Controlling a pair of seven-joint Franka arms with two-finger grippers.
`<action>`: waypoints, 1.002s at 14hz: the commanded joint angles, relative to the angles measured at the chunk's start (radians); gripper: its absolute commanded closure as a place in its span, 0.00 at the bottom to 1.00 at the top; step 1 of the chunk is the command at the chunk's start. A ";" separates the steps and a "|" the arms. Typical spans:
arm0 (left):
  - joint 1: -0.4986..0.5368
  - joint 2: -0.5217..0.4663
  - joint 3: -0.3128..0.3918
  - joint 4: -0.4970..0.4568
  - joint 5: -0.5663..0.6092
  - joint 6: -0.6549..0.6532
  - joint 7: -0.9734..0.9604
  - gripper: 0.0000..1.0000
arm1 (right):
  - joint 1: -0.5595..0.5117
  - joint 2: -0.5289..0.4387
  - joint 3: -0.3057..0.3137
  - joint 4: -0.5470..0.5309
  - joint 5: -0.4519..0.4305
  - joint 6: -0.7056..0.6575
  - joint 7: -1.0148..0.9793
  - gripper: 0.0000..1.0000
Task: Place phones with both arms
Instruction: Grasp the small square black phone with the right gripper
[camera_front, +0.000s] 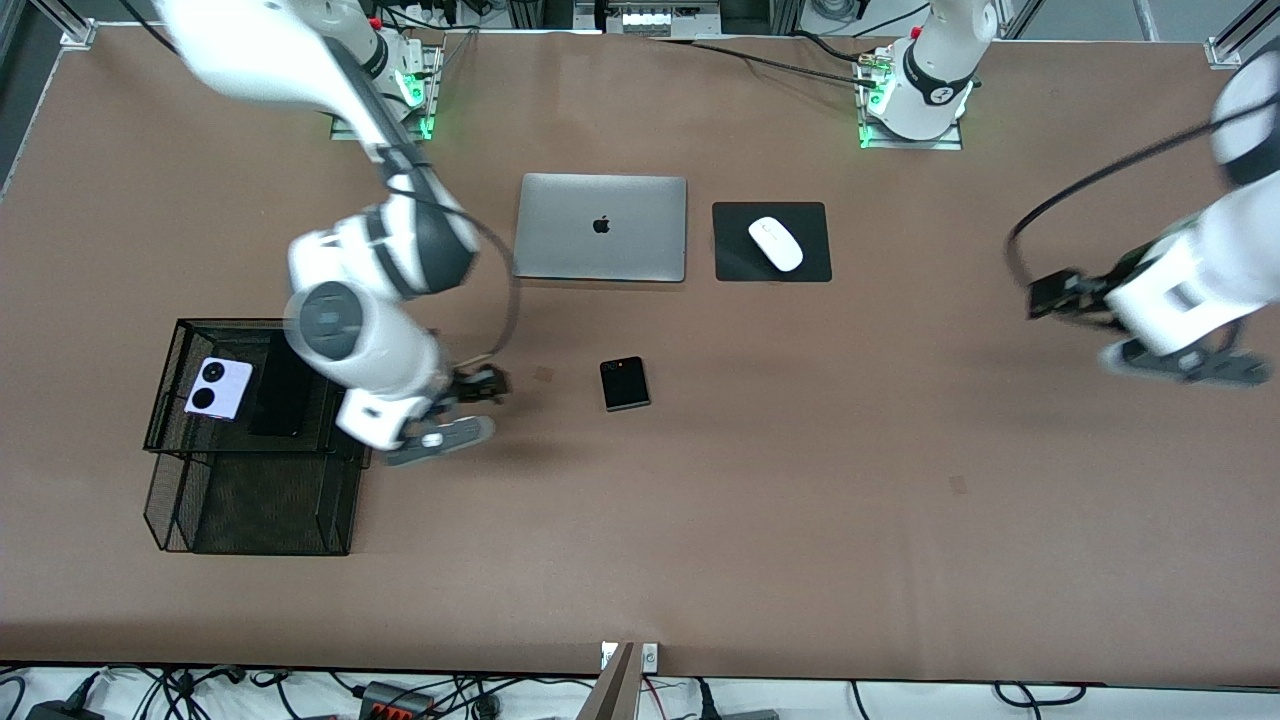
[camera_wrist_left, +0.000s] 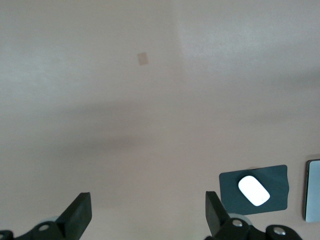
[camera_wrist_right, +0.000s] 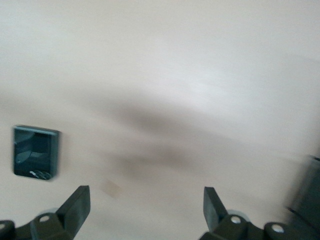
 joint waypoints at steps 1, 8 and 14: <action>-0.200 -0.136 0.225 -0.131 -0.032 0.071 0.028 0.00 | 0.103 0.064 -0.017 0.025 -0.007 0.075 0.109 0.00; -0.217 -0.188 0.252 -0.236 -0.092 0.195 -0.024 0.00 | 0.217 0.174 -0.021 0.025 -0.095 0.185 0.315 0.00; -0.216 -0.190 0.250 -0.219 -0.090 0.167 -0.004 0.00 | 0.252 0.234 -0.017 0.026 -0.090 0.288 0.399 0.00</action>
